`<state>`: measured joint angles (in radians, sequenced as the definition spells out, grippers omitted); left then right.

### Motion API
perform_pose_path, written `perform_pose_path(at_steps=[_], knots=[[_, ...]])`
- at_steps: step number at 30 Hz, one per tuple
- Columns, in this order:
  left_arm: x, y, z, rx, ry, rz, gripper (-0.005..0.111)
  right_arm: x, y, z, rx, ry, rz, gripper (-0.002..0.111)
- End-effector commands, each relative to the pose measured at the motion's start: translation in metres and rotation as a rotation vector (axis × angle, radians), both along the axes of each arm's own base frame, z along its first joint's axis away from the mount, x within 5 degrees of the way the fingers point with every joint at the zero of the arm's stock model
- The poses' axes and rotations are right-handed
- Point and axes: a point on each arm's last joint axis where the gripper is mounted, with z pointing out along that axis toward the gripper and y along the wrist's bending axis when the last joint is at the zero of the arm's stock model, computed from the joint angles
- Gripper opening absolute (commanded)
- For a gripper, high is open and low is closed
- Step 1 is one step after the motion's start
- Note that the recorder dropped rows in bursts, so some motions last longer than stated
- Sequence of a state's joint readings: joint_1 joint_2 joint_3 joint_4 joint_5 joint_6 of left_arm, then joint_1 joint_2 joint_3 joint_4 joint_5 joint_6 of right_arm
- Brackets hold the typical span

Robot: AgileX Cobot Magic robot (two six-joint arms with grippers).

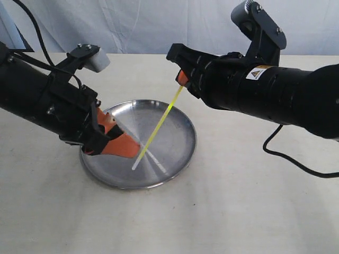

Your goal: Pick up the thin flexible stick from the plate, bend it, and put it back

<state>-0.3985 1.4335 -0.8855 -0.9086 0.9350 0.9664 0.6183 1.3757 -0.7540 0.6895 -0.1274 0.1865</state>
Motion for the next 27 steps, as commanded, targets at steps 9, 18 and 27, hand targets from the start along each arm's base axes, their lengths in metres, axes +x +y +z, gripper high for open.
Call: perform_pose_path(at_steps=[9,18,27], knots=[[0.005,-0.006,-0.008,-0.034,0.072,0.036,0.056,-0.010,0.021,0.010,0.055,-0.036,0.045,0.000],[-0.001,-0.004,-0.012,0.004,0.111,-0.040,0.008,-0.012,0.028,0.018,0.076,-0.075,0.056,0.000],[-0.004,-0.008,-0.008,-0.059,0.052,-0.133,0.000,-0.013,0.030,0.017,0.005,-0.113,0.118,0.000]])
